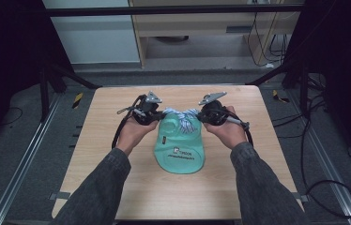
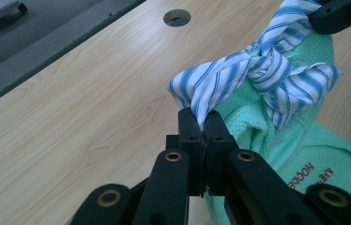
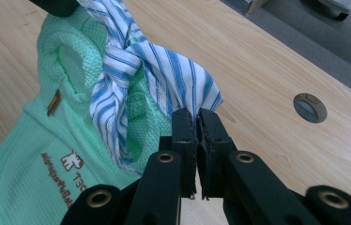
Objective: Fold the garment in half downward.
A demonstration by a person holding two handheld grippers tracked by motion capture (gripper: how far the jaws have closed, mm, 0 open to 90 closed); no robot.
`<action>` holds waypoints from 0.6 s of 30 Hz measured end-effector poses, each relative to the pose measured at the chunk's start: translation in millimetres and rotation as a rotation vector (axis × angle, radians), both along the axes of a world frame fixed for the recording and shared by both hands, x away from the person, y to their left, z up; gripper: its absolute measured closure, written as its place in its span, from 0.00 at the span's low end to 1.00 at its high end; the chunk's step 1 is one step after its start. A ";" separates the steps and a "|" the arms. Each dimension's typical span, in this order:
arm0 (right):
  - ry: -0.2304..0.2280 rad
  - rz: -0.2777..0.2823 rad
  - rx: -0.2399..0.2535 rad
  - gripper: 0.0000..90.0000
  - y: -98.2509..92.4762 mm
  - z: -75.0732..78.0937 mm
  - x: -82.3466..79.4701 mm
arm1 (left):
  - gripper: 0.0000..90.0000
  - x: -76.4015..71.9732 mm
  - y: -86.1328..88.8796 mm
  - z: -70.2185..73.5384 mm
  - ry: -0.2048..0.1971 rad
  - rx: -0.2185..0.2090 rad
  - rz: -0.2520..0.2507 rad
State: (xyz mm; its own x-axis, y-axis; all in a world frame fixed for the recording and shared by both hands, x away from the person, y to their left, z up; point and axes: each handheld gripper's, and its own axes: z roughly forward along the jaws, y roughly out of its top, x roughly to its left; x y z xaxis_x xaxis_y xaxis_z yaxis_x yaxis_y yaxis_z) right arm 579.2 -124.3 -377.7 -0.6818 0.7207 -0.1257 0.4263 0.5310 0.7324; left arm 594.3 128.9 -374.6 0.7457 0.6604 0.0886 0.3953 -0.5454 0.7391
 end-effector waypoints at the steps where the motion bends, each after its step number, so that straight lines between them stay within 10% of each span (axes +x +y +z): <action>1: -0.001 -0.002 -0.001 0.96 0.3 -0.5 1.1 | 0.98 1.1 -0.3 -0.2 -0.005 -0.004 0.004; 18: -0.025 0.002 -0.040 0.96 4.9 -7.1 6.3 | 0.98 6.3 -4.9 -6.4 -0.025 0.029 0.023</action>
